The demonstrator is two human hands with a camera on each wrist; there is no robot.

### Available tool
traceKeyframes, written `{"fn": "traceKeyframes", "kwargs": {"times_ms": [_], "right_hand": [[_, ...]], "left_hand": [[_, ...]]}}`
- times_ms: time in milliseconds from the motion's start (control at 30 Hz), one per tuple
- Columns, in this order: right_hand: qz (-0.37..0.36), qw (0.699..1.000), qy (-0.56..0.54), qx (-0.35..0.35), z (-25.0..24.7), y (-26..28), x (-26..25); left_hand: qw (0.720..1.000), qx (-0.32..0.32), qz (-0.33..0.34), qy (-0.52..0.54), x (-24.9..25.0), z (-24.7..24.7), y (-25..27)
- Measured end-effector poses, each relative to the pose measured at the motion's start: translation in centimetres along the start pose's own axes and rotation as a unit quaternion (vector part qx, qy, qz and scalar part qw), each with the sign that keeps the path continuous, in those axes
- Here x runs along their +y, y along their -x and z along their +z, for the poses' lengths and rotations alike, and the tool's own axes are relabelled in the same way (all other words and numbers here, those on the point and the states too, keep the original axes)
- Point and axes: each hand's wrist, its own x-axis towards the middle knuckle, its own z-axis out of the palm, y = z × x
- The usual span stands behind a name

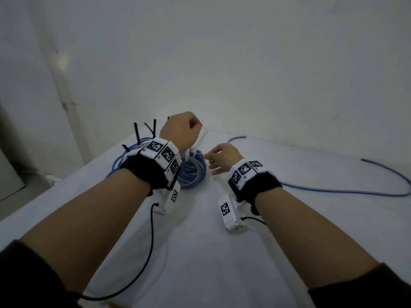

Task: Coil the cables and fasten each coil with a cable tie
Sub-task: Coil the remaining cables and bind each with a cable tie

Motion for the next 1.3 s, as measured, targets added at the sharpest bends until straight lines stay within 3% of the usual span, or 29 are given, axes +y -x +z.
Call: {"fn": "traceKeyframes", "kwargs": {"times_ms": [133,267,367,533,600,767,867,967,1067,1133,1200,1300], "right_hand": [[0.013,0.982,0.185,0.039,-5.3,-1.0,2.2],[0.060,0.913,0.403,-0.011,-10.1,-0.7,5.5],[0.066,0.878,0.472,-0.042,-12.2,-0.1,7.9],[0.032,0.881,0.466,-0.079,-14.4,0.9,9.6],[0.003,0.896,0.438,-0.071,-15.4,1.1,10.1],[-0.054,0.966,0.252,-0.013,-19.0,2.1,10.5],[-0.104,0.979,0.175,0.029,-20.9,3.1,10.0],[-0.119,0.979,0.115,0.117,-22.2,3.7,9.9],[-0.148,0.953,0.147,0.221,-22.6,3.9,10.1],[-0.208,0.900,0.270,0.271,-22.3,4.1,10.0],[-0.266,0.850,0.363,0.273,-21.4,4.1,9.4],[-0.313,0.836,0.343,0.292,-20.0,4.0,8.0]], "left_hand": [[0.999,-0.039,0.029,0.019,2.4,2.0,-0.7],[0.990,-0.130,0.054,0.015,4.6,5.4,-1.4],[0.978,-0.199,0.068,0.001,6.0,8.2,-1.5],[0.961,-0.262,0.082,-0.013,8.1,11.6,-1.3],[0.956,-0.278,0.086,-0.032,8.5,12.6,-1.3],[0.944,-0.307,0.098,-0.076,8.7,13.7,-1.9],[0.940,-0.310,0.110,-0.093,8.5,13.8,-2.3],[0.955,-0.273,0.103,-0.055,8.2,13.9,-2.7],[0.969,-0.225,0.099,0.017,8.6,13.7,-2.7],[0.971,-0.202,0.116,0.064,9.5,13.5,-2.3],[0.965,-0.196,0.142,0.100,10.8,13.3,-1.7],[0.958,-0.171,0.186,0.137,12.7,12.9,-1.1]]}}
